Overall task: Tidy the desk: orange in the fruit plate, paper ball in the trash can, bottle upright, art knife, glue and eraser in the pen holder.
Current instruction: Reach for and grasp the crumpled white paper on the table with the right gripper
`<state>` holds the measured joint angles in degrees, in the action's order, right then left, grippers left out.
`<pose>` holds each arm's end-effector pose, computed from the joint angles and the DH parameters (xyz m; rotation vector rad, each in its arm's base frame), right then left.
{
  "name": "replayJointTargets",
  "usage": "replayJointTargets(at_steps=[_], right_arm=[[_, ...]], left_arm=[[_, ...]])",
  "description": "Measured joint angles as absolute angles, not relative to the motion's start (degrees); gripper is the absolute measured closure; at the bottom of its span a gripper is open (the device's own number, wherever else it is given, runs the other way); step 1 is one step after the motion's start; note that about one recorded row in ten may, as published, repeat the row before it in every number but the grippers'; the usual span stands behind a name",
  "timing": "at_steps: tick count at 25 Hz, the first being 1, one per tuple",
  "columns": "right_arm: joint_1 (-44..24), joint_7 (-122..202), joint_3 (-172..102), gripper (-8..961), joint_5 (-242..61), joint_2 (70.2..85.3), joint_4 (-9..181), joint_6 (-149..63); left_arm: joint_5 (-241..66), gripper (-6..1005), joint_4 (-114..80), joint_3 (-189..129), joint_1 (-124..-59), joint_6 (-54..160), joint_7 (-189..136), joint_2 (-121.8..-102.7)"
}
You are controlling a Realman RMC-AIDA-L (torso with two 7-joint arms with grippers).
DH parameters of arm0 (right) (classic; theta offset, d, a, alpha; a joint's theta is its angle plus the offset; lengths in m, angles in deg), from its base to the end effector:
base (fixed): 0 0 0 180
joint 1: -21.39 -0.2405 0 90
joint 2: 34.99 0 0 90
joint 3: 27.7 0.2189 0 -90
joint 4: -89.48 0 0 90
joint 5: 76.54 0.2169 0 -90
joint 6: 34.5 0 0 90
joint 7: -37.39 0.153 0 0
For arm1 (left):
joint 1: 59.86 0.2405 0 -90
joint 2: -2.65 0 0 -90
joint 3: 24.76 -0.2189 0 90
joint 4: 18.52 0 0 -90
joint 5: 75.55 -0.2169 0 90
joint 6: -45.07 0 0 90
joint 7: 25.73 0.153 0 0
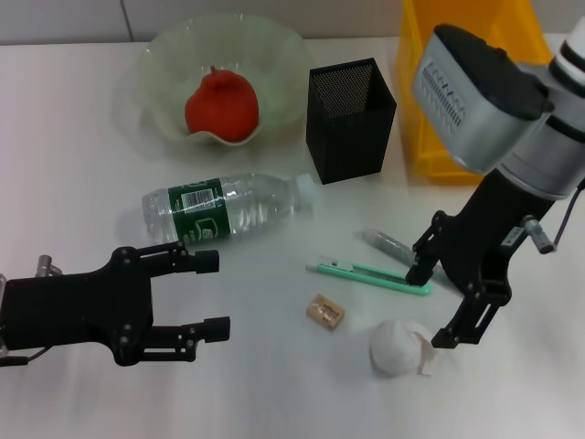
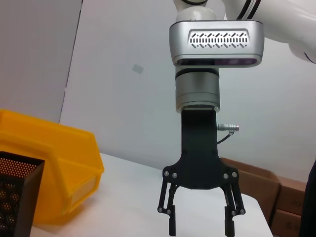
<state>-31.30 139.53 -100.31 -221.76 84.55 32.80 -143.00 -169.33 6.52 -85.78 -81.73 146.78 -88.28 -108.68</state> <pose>0.1231 0.3207 -0.0113 2.7987 0.0141 0.6474 -0.2560 0.2465 0.0078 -2.8981 -0.4506 -0.9619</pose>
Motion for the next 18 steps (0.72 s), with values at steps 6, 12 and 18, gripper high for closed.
replayJointTargets(at_steps=[6, 12, 18], right_arm=[[-30.9, 139.6, -105.7, 129, -217.7, 84.63, 36.1, -138.5], [-30.8, 139.5, -110.2, 129, -215.6, 84.71, 38.9, -133.9], [-30.8, 139.0, -111.8, 129, -214.5, 84.74, 41.0, -131.3]], left_arm=[[-169.3, 185, 6.5, -85.8, -81.7, 146.5, -88.2, -108.72], [-169.3, 185, 6.5, -85.4, -81.7, 146.4, -88.2, -108.68], [-169.3, 185, 6.6, -84.9, -81.7, 146.4, -87.5, -108.7]])
